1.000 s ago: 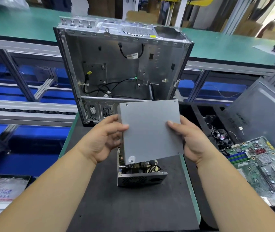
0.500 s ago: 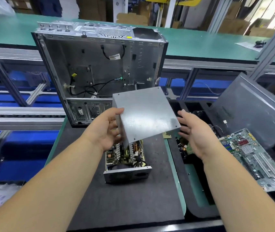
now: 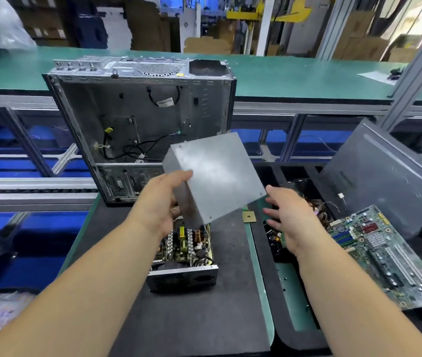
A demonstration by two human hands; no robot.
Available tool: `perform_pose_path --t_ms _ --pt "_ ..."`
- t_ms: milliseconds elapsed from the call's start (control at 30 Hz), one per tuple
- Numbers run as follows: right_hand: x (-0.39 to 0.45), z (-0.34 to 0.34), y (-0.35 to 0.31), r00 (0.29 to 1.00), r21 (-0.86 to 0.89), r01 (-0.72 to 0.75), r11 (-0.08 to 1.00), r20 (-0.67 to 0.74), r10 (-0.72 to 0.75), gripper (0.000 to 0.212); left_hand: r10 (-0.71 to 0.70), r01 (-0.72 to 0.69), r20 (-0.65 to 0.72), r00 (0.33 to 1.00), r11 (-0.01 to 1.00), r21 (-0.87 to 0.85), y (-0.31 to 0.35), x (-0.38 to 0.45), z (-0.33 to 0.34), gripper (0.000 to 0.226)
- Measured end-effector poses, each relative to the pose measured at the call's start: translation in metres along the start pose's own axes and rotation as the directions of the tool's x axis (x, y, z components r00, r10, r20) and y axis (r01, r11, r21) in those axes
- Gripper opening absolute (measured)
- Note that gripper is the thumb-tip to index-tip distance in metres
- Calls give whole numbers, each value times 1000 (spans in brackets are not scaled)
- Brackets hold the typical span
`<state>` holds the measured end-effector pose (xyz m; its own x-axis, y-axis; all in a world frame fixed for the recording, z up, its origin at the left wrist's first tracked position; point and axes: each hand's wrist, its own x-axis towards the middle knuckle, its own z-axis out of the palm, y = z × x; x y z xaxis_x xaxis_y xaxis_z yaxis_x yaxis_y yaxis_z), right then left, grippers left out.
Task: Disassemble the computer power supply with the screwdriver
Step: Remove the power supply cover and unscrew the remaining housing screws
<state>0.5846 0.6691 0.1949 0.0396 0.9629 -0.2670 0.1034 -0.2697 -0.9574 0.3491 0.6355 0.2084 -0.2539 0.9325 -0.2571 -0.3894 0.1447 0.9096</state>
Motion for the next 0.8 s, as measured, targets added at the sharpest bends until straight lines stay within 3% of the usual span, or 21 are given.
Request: perform_pose_path --t_ms 167,367,500,600,700,800 --pt "-3 -4 4 980 13 -179 984 87 178 47 297 -302 60 953 924 232 -41 -15 27 72" --pt "5 -34 5 949 140 -311 940 102 299 71 464 -551 313 828 579 601 -67 -32 44 89" --pt "17 -49 8 953 191 -303 934 69 295 59 489 -664 463 739 412 624 -63 -37 38 91" --pt "23 -43 10 968 178 -250 952 76 240 46 498 -725 538 680 352 592 -50 -39 24 84" --pt "22 -20 6 978 169 -192 967 119 174 47 446 -701 549 707 339 627 -34 -38 -2 90" --pt "16 13 -2 976 140 -181 974 147 160 53 476 -638 492 729 213 740 -15 -36 -38 100"
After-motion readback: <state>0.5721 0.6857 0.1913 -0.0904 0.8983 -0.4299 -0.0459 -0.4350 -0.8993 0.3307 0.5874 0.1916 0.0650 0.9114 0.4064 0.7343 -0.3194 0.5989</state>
